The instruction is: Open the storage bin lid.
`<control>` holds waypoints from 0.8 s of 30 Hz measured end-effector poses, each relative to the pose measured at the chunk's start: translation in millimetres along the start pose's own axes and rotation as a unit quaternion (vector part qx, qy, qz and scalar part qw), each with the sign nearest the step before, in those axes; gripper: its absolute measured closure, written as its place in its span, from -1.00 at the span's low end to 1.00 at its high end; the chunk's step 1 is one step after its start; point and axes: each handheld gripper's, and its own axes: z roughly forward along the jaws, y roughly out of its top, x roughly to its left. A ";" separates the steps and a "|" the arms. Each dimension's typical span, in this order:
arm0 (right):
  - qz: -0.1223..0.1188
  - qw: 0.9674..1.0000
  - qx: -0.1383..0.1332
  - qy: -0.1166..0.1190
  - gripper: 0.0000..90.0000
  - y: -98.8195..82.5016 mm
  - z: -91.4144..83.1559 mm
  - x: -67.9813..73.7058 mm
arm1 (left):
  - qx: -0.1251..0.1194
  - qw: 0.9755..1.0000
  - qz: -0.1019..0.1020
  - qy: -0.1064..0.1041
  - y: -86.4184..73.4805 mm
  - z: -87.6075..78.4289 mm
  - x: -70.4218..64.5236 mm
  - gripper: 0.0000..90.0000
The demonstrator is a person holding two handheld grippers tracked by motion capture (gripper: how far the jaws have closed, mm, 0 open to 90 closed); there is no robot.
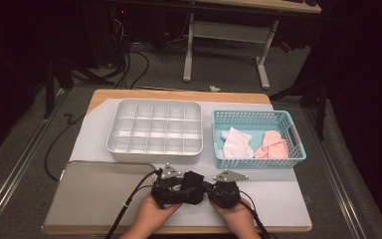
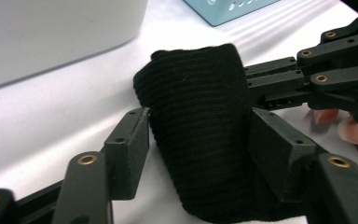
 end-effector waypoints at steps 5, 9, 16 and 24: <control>-0.004 1.000 0.002 0.000 0.89 0.4 0.1 0.0 | 0.008 1.000 -0.019 -0.015 0.4 1.8 5.3 -0.21; -0.005 1.000 0.003 -0.002 0.88 0.2 -0.4 -0.4 | 0.012 0.999 -0.024 -0.020 1.0 3.9 5.9 -0.21; 0.000 1.000 -0.001 -0.007 0.85 -1.6 -10.1 -1.4 | 0.021 0.999 -0.023 -0.021 2.5 6.1 4.7 -0.21; 0.009 1.000 0.020 -0.001 0.88 -7.3 -6.8 -8.0 | 0.022 0.999 -0.022 -0.027 3.9 9.1 2.2 -0.21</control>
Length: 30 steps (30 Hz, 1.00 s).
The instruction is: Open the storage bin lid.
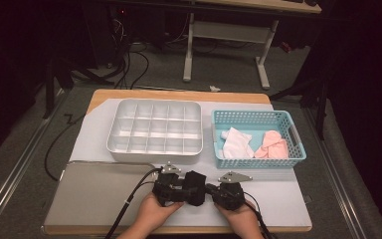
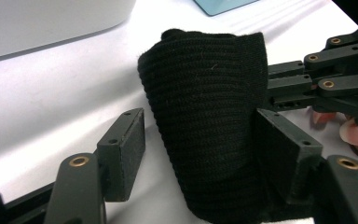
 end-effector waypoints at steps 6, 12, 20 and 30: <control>-0.012 1.000 0.002 0.004 0.91 2.0 2.3 1.7 | 0.000 1.000 0.017 0.004 0.8 4.4 -8.5 -0.18; -0.015 1.000 -0.014 -0.008 0.86 -0.3 -6.4 -7.0 | -0.010 1.000 0.025 0.000 0.4 3.3 -9.9 0.02; -0.004 0.997 -0.064 -0.040 0.73 -7.2 -34.4 -32.8 | -0.021 0.999 0.021 -0.017 0.0 2.0 -9.7 0.43; -0.002 0.996 -0.062 -0.057 0.62 -18.5 -45.7 -55.6 | -0.016 0.998 0.053 0.011 3.6 -4.8 -15.3 0.53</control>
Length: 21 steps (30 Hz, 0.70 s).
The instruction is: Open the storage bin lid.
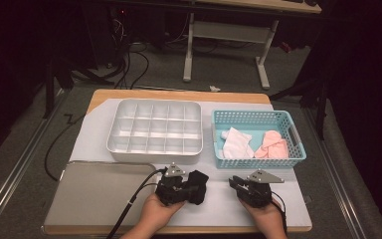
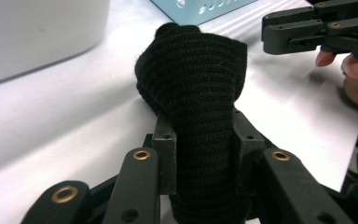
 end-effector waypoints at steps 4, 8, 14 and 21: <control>-0.007 1.000 -0.009 -0.013 0.56 -3.0 -1.7 -0.6 | 0.014 0.999 0.025 0.037 3.9 -6.6 -3.7 0.53; -0.017 0.999 -0.020 -0.023 0.56 -4.8 -6.5 2.8 | 0.034 0.997 0.030 0.063 6.4 -12.4 -1.9 0.53; -0.018 0.999 -0.022 -0.016 0.53 -9.7 -12.6 4.4 | 0.062 0.992 0.041 0.098 9.4 -21.8 1.5 0.53; -0.026 0.999 -0.017 -0.008 0.49 -13.3 -14.9 6.4 | 0.099 0.985 0.055 0.131 11.6 -31.4 3.5 0.53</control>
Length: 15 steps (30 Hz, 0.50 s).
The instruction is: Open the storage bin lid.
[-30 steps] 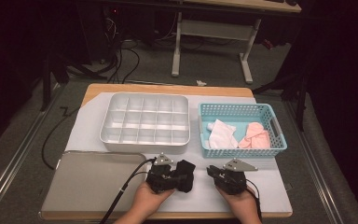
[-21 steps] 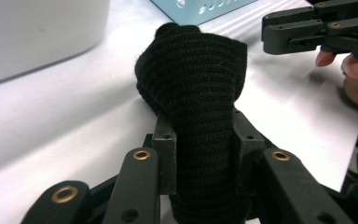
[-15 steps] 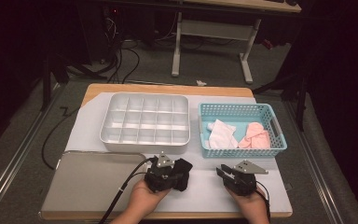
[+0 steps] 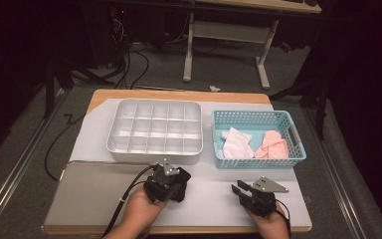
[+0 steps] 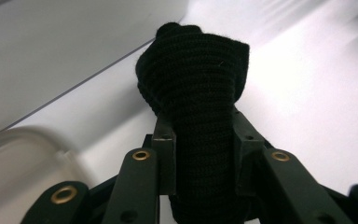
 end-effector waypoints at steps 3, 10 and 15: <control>0.003 1.000 -0.001 0.003 0.46 -1.0 0.8 -0.9 | 0.020 1.000 0.012 0.012 2.6 -2.0 -0.2 0.53; 0.013 1.000 -0.001 0.015 0.44 -3.0 0.1 -3.7 | 0.059 0.998 0.016 0.029 9.2 -4.5 1.6 0.52; 0.018 1.000 0.001 0.020 0.41 -3.3 -0.1 -3.8 | 0.076 0.997 0.002 0.027 11.1 -6.2 5.4 0.52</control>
